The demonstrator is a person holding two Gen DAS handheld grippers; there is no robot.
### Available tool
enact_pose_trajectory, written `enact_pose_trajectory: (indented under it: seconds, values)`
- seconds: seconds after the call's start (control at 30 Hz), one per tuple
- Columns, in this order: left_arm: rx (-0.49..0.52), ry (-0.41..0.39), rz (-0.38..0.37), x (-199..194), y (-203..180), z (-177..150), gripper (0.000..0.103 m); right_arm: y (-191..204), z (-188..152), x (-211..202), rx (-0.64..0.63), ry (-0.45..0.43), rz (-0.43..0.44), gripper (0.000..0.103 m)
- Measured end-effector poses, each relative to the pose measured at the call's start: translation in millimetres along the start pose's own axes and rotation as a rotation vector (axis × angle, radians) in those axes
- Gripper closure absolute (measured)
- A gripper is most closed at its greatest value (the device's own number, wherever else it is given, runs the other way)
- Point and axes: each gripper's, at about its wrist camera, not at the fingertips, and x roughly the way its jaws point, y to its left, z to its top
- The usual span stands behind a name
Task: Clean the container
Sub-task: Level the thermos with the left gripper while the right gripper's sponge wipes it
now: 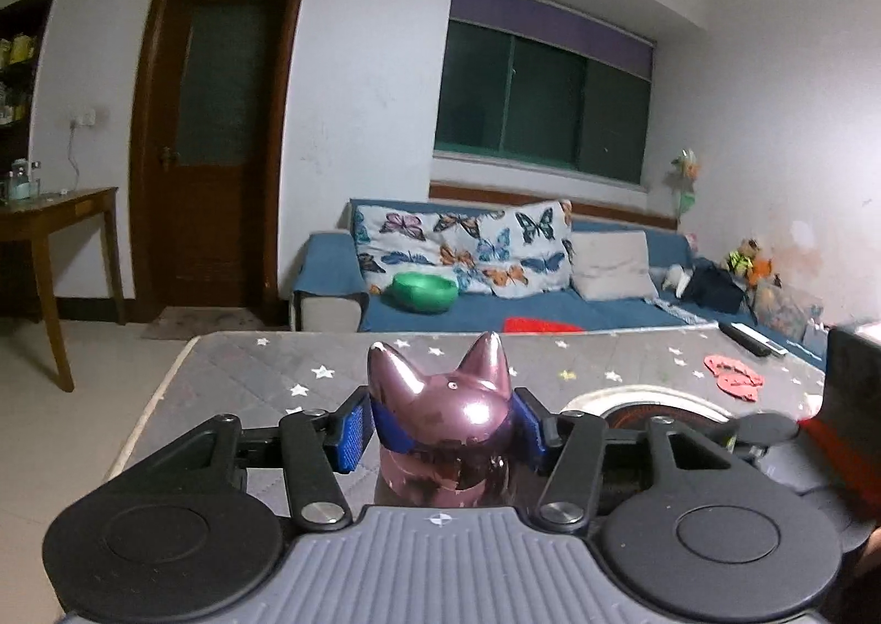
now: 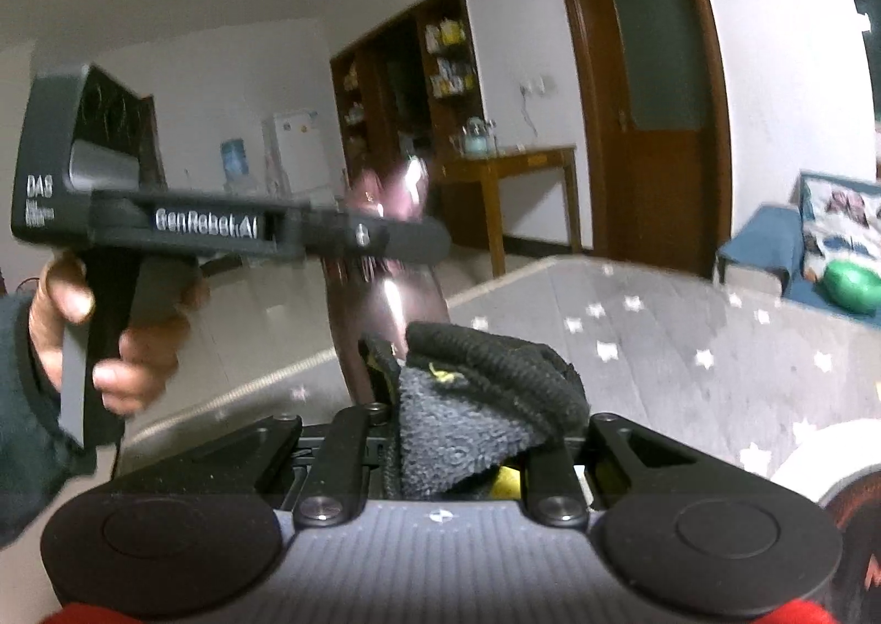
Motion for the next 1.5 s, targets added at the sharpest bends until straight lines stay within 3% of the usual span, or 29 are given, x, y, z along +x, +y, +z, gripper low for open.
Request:
enact_pose_trajectory:
  seconds: [0.17, 0.33, 0.7, 0.9, 1.07, 1.33, 1.5]
  values:
    - [-0.03, -0.019, -0.017, -2, 2, -1, 0.049, 13, 20, -4, -0.057, -0.057, 0.05, 0.085]
    - [-0.05, -0.015, -0.039, -1, 11, 2, 0.05, 15, 18, 3, -0.086, -0.063, 0.055, 0.085]
    - [-0.048, 0.001, -0.078, -1, 18, 0, 0.05, -6, -29, 35, -0.02, 0.086, 0.047, 0.085]
    - [0.024, 0.013, -0.093, -4, 11, -1, 0.05, -12, -45, 49, -0.012, 0.193, 0.024, 0.085]
    - [0.048, 0.033, -0.128, -3, 17, 0, 0.05, -17, -38, 42, -0.002, 0.172, 0.04, 0.085]
    - [0.116, 0.062, -0.225, 10, 23, 4, 0.05, -10, 1, 8, -0.058, 0.002, 0.071, 0.085]
    - [0.104, 0.058, -0.206, 13, 25, 3, 0.049, -14, 1, 10, -0.087, -0.011, 0.078, 0.085]
